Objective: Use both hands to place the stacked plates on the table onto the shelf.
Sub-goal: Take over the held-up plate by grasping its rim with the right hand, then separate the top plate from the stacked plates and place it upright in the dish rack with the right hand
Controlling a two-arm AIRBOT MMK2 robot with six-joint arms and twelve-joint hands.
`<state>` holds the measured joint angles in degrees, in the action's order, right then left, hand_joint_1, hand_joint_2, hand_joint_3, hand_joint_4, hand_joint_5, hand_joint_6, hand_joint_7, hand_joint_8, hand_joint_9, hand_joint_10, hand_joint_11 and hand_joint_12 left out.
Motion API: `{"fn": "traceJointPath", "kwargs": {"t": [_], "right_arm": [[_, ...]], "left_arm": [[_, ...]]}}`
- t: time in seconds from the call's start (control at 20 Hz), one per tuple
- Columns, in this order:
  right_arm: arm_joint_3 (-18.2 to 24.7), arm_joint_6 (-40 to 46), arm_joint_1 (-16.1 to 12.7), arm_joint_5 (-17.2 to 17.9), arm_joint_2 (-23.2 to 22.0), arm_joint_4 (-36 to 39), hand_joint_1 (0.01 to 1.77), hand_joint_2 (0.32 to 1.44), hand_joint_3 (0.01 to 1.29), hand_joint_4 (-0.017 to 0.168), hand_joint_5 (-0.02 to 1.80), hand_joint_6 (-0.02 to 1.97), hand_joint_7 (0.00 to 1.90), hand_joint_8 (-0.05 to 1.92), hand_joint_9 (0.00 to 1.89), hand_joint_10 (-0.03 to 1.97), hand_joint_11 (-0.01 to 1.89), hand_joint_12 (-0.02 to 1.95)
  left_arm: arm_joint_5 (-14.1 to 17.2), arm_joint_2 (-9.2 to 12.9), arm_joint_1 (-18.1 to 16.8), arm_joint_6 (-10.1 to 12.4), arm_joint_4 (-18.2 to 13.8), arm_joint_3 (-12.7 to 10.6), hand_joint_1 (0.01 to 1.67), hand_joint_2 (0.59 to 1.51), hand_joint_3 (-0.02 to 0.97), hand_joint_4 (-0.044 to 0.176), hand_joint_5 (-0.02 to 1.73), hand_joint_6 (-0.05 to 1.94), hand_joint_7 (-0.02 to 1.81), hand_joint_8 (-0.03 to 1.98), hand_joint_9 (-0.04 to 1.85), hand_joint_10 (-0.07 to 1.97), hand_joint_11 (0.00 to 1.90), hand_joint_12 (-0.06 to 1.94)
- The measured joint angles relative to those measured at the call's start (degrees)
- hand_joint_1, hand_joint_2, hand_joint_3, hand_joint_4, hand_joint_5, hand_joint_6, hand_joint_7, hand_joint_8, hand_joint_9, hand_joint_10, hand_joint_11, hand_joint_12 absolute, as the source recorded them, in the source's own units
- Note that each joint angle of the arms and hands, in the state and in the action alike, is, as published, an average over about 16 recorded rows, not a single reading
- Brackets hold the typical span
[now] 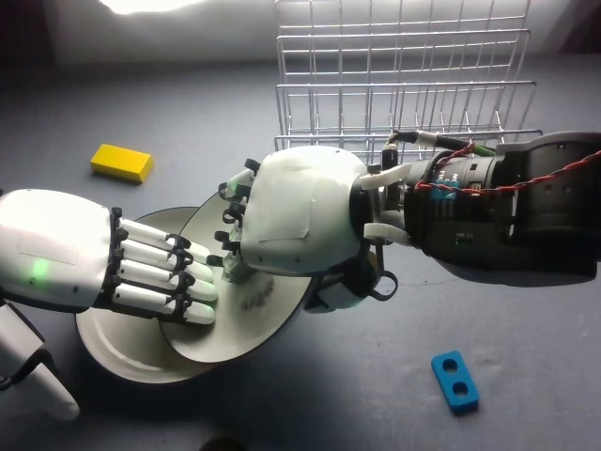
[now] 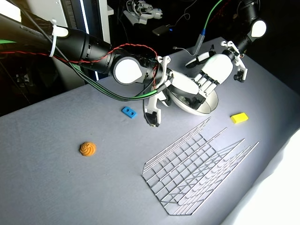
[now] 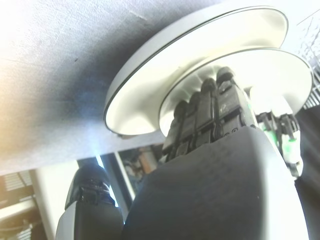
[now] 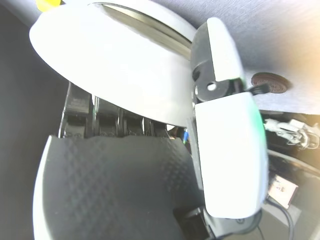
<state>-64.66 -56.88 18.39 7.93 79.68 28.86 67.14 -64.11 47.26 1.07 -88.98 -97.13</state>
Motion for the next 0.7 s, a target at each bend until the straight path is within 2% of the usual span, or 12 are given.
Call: {"fn": "traceJointPath", "kwargs": {"t": [0.4,0.7], "right_arm": [[-0.5,-0.1,-0.2,2.0,0.7,0.1,1.07,0.97,0.02,-0.004,0.85,0.23,0.91,0.27,1.04,0.07,0.78,1.07],[0.1,0.0,-0.5,2.4,0.3,0.0,1.08,0.94,0.02,0.000,0.90,0.36,0.97,0.43,1.18,0.03,0.90,1.01]], "left_arm": [[0.0,0.5,-2.0,2.3,0.0,-1.0,0.02,1.064,0.022,-0.002,0.00,-0.01,0.00,-0.01,0.02,0.01,0.02,-0.01],[0.4,3.0,-6.2,5.6,-0.3,-1.6,0.02,1.063,0.022,0.000,0.00,0.00,0.01,-0.01,0.02,0.01,0.02,-0.01]]}}
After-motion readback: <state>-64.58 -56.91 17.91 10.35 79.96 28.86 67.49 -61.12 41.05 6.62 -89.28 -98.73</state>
